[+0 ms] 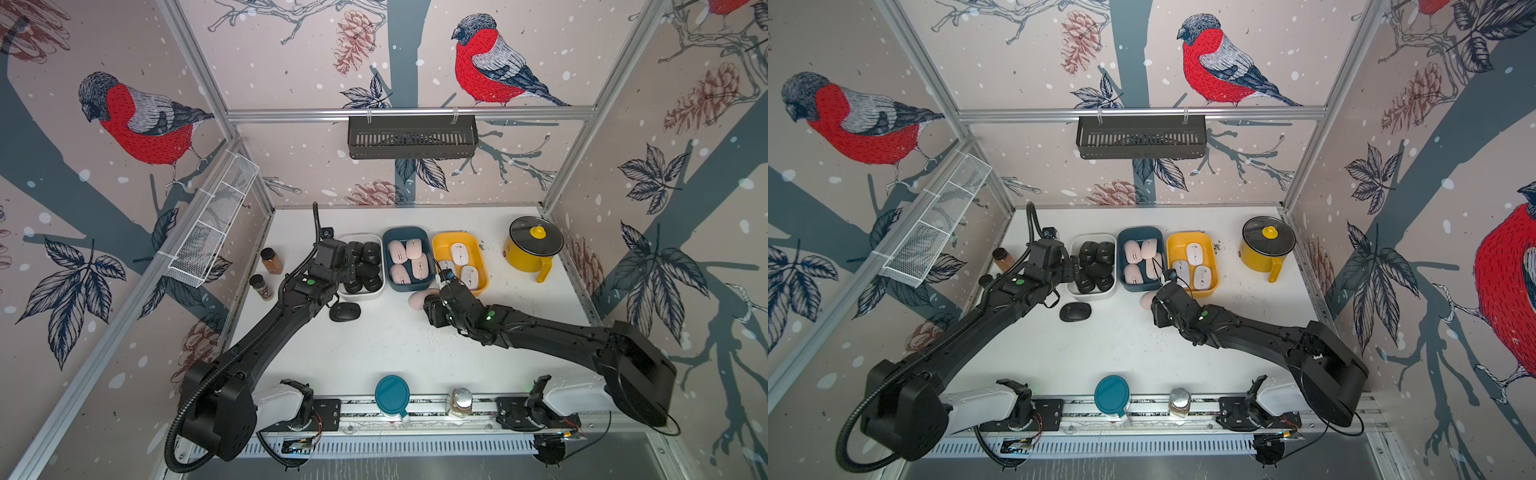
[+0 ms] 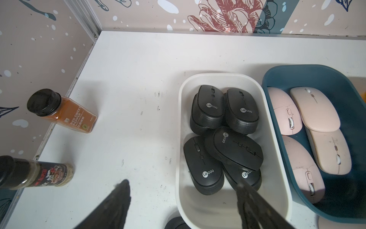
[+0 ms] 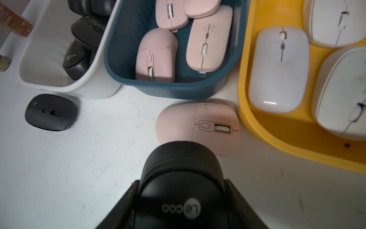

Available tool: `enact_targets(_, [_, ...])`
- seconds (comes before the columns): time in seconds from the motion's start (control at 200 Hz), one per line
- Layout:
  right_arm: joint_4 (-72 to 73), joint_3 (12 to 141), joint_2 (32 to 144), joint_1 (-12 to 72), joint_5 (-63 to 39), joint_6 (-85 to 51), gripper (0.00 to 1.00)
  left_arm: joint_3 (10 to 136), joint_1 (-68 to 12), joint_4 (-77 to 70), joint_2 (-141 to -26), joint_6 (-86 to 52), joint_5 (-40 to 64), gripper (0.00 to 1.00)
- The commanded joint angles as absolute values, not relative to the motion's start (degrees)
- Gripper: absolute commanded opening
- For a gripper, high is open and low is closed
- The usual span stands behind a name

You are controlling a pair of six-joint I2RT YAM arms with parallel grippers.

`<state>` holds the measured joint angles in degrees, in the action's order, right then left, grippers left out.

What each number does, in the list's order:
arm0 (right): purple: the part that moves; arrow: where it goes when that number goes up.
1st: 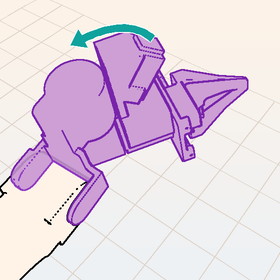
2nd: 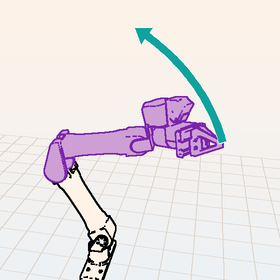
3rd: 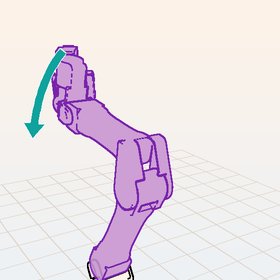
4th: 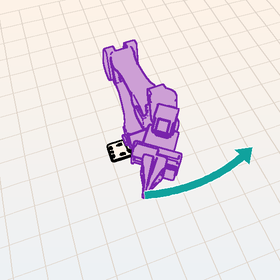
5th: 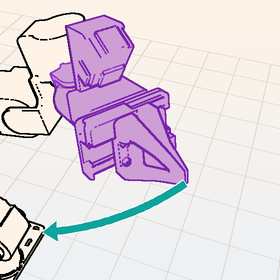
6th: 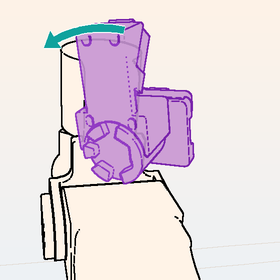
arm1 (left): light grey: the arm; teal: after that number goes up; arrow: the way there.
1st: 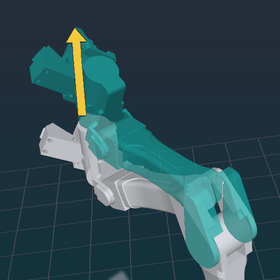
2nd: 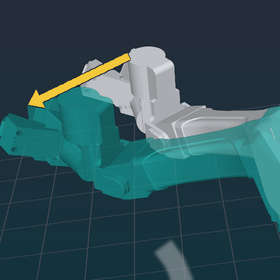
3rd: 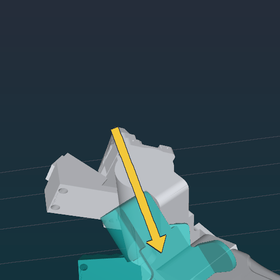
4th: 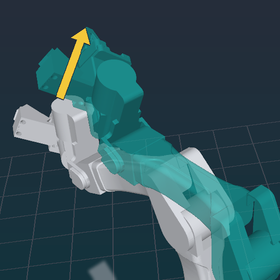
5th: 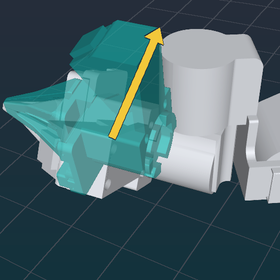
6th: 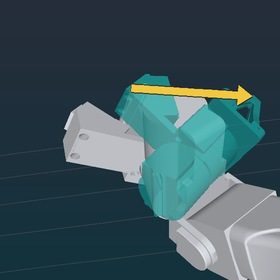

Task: Place the mice by color into the storage box
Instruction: Pick up the mouse from the center of the board, then place the mouse in the storage box.

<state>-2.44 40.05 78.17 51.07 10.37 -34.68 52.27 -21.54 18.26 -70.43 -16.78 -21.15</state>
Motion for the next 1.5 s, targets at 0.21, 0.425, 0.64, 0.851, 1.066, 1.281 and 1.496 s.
enact_targets(0.21, [-0.53,46.91,81.45,49.75,7.6,-32.11,0.58,52.57,-21.45,17.38,-70.57,-17.39,-22.0,0.83])
enact_targets(0.425, [0.75,53.79,87.4,49.38,7.14,-30.26,0.59,52.59,-21.45,17.14,-69.66,-17.29,-23.09,0.83])
enact_targets(0.64, [2.02,59.56,93.52,49.39,7.56,-29.47,0.58,52.44,-21.45,16.91,-68.57,-17.17,-24.37,0.83])
enact_targets(0.851, [4.21,63.92,98.21,49.82,7.12,-29.1,0.58,52.46,-21.45,16.78,-68.47,-17.18,-24.56,0.83])
enact_targets(1.066, [4.42,69.74,103.94,50.71,5.91,-27.94,0.58,52.3,-21.45,16.69,-67.95,-17.24,-25.45,0.83])
enact_targets(1.281, [3.94,75.27,108.63,51.84,5.41,-26.51,0.59,52.43,-21.45,16.59,-67.68,-17.35,-25.64,0.83])
enact_targets(1.496, [3.43,79.65,112.23,53.1,5.29,-25.16,0.59,52.39,-21.45,16.61,-67.08,-17.41,-25.64,0.83])
